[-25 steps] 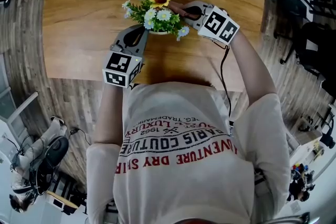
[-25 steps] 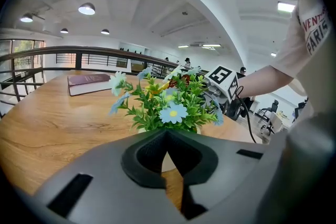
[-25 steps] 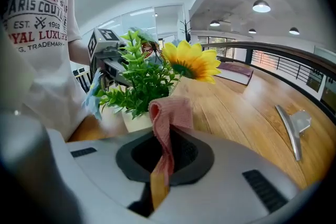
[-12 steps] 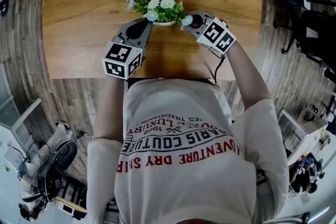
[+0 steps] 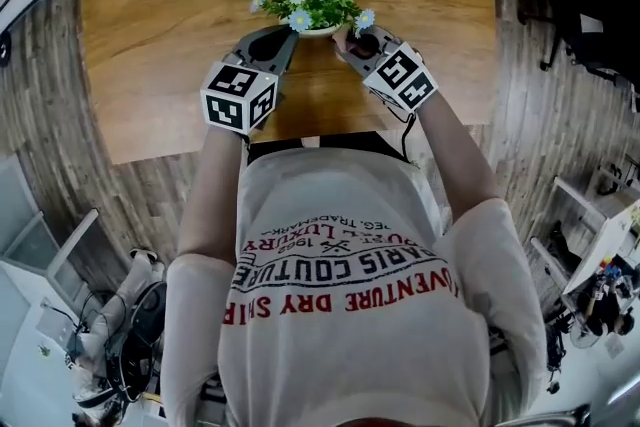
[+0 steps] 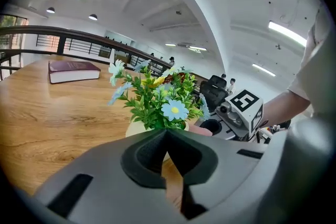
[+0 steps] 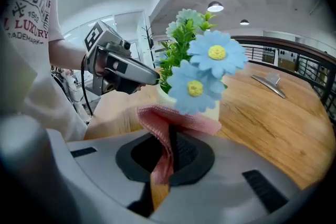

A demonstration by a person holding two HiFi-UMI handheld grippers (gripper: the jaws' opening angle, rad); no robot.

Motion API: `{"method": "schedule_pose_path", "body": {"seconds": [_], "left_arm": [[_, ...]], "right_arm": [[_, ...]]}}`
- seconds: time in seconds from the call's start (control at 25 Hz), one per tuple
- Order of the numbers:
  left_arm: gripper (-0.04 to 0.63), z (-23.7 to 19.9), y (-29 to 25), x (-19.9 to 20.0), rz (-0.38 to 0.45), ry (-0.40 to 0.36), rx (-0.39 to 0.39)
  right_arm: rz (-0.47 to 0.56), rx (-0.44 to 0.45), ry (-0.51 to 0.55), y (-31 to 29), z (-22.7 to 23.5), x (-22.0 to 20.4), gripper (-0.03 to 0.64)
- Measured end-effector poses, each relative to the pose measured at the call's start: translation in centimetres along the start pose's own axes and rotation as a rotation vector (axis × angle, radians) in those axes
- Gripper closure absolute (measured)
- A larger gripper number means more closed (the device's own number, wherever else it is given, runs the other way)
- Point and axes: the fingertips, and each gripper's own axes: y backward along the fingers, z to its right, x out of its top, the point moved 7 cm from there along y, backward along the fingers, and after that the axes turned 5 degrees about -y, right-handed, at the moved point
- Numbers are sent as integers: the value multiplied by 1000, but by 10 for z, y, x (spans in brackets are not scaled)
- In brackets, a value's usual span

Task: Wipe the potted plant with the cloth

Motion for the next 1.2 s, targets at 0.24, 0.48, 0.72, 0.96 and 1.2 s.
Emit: {"method": "schedule_pose_path", "body": {"seconds": [0.24,0.48,0.72,0.96,1.2], "left_arm": [[580,-5,1,1,-11,13,-81],[580,-12,0,-1,-12,30,-155],[580,-17,-1,-4,-22,60,-201],[580,-27,21,-2,2,7,-227],[580,-51,70,-5,59,-6,-194]], "right_arm": [[58,-31,-97,-13,-27,13,580],[82,-57,-148,-32,-46,27,580],[104,-78,-204,-51,-62,34,580],[99,-108,-250,-64,-78,40,580],[115,-174,-306,-73,-102,61,578]]}}
